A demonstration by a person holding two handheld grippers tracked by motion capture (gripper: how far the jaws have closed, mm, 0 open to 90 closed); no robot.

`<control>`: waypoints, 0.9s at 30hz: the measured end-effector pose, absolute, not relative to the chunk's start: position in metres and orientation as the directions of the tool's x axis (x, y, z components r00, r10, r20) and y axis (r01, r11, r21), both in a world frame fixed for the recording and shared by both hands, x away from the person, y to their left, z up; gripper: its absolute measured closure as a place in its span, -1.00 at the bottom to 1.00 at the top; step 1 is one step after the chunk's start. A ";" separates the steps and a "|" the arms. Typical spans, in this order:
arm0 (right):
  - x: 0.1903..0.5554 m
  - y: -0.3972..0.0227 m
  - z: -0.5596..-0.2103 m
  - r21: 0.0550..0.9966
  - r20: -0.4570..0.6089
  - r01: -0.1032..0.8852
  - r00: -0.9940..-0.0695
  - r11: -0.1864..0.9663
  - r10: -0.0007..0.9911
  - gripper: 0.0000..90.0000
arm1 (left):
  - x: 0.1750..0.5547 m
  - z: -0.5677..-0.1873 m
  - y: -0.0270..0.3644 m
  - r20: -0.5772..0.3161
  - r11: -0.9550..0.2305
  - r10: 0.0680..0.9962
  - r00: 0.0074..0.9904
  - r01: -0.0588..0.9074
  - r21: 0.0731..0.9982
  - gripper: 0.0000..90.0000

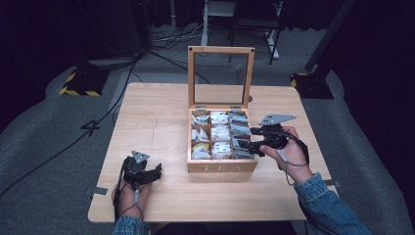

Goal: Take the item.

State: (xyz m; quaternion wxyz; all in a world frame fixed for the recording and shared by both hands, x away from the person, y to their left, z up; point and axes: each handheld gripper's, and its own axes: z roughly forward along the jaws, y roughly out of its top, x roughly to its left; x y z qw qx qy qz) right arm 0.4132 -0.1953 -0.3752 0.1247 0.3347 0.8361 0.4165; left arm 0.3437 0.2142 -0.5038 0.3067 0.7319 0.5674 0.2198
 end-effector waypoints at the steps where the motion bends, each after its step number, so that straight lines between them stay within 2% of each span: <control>1: 0.413 -0.191 -0.375 0.778 0.078 0.454 -0.756 0.435 0.650 -0.30 | 0.344 -0.504 0.214 -0.027 -0.168 0.965 0.259 0.696 0.698 -0.50; 3: 0.413 -0.187 -0.376 0.777 0.084 0.452 -0.765 0.438 0.639 -0.26 | 0.344 -0.504 0.214 -0.027 -0.167 0.965 0.259 0.696 0.698 -0.50; 6: 0.413 -0.172 -0.379 0.772 0.104 0.445 -0.793 0.455 0.600 -0.09 | 0.344 -0.504 0.214 -0.028 -0.166 0.966 0.259 0.696 0.699 -0.50; 12: 0.416 -0.155 -0.386 0.740 0.145 0.466 -0.815 0.485 0.562 0.13 | 0.344 -0.504 0.214 -0.029 -0.165 0.966 0.258 0.696 0.699 -0.50; 13: 0.419 -0.151 -0.389 0.729 0.150 0.466 -0.824 0.502 0.546 0.25 | 0.344 -0.504 0.214 -0.030 -0.165 0.966 0.259 0.696 0.699 -0.51; 16: 0.422 -0.146 -0.393 0.710 0.152 0.468 -0.832 0.526 0.534 0.39 | 0.344 -0.504 0.214 -0.030 -0.164 0.966 0.258 0.696 0.699 -0.51; 27: 0.428 -0.138 -0.415 0.658 0.142 0.477 -0.838 0.582 0.526 0.52 | 0.344 -0.504 0.214 -0.029 -0.165 0.966 0.258 0.696 0.699 -0.51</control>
